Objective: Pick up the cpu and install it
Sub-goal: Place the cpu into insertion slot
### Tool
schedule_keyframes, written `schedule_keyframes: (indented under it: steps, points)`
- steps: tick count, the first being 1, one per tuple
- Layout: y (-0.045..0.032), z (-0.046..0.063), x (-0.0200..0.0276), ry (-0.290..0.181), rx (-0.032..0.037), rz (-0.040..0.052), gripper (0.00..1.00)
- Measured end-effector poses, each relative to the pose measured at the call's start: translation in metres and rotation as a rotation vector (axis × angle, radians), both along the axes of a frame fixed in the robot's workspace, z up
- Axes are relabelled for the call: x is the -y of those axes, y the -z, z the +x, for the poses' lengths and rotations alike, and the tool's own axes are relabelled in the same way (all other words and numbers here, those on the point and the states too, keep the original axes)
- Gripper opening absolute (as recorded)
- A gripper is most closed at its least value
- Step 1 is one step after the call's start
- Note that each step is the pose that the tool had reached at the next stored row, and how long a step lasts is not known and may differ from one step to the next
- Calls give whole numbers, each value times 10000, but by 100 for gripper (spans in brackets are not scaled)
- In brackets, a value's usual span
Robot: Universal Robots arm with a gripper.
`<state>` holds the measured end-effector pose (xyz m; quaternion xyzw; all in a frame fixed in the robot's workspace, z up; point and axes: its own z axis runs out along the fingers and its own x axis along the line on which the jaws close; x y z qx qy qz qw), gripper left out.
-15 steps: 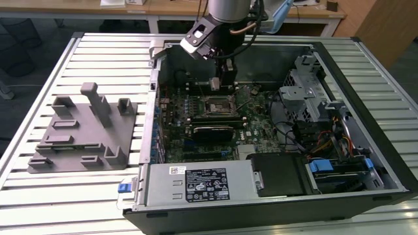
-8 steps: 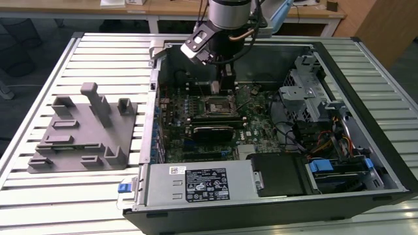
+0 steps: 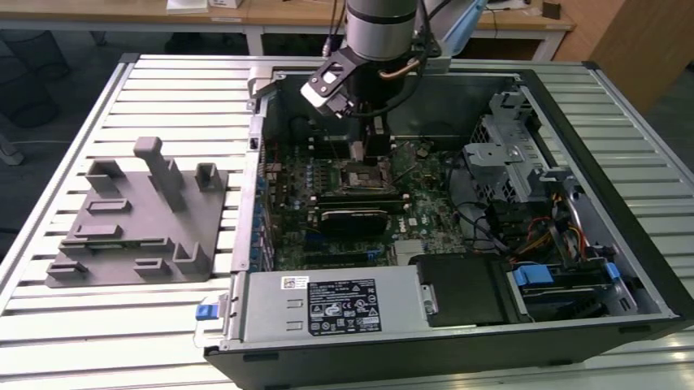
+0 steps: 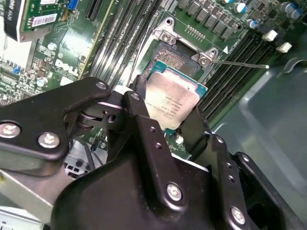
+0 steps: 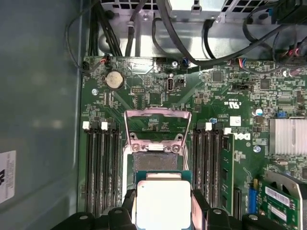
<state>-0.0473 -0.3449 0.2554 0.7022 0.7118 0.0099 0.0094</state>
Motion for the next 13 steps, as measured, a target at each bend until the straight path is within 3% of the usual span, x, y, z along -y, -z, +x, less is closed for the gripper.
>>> schedule_keyframes:
  steps: [13]
  points:
    - [132, 10, -1, -11, 10, -9, 54]
